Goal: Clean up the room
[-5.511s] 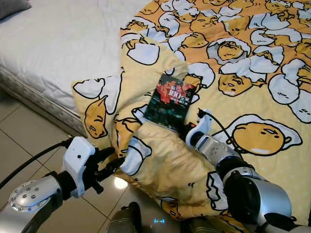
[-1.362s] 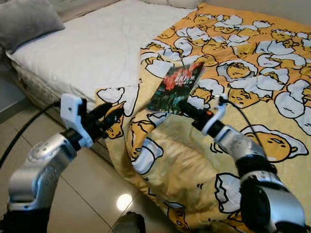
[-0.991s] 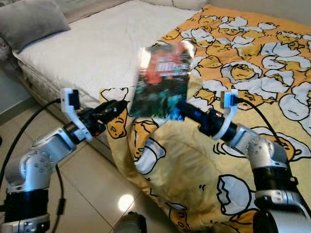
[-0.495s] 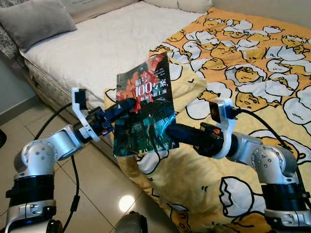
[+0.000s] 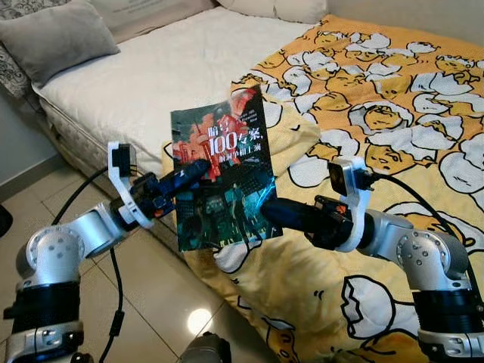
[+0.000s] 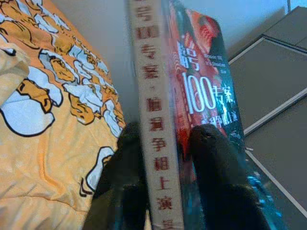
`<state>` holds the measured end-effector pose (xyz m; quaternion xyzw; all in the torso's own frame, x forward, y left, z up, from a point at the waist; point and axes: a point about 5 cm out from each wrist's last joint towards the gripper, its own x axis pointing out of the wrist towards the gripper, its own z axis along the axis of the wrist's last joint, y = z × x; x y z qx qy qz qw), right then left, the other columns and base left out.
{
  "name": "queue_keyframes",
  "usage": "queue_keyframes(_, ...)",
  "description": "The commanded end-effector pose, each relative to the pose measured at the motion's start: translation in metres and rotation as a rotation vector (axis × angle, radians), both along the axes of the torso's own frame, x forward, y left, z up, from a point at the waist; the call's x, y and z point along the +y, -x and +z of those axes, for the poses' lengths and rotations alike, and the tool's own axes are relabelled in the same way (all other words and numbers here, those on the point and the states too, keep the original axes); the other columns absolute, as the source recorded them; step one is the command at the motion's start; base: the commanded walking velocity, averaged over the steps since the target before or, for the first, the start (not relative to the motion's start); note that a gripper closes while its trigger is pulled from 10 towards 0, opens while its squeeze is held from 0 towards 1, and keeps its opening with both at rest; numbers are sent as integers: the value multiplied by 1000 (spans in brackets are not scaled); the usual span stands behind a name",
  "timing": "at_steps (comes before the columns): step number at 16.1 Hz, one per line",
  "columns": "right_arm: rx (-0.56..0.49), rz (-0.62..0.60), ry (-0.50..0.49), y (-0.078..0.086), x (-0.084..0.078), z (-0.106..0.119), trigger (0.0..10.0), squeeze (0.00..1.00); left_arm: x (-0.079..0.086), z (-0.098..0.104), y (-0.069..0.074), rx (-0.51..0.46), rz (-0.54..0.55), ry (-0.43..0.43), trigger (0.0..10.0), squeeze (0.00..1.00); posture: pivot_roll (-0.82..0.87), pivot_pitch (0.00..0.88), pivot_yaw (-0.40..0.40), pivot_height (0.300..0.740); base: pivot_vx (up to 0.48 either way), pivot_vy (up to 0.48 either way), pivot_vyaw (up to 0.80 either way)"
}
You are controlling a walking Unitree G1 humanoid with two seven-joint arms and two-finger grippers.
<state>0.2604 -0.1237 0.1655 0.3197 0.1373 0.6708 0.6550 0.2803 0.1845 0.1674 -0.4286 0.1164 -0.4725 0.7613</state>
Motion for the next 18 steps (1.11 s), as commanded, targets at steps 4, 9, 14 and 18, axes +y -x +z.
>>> queue_keyframes(4,-50,2,-3,-1,5,5,0,0,-13,5,11,-8,-54,-38,0,0,40,0,106,740,0,0,0)
queue_keyframes(9,-60,-33,5,-2,6,1,0,0,-18,5,14,-23,-5,-68,0,0,33,0,126,740,0,0,0)
queue_keyframes(14,-4,-186,69,-7,-1,-18,10000,1000,-18,-4,15,-3,128,-176,0,0,44,0,104,740,0,0,0)
queue_keyframes(18,73,-628,208,-20,-37,-53,10000,1000,-15,-6,19,-49,226,-370,0,0,38,0,99,740,0,0,0)
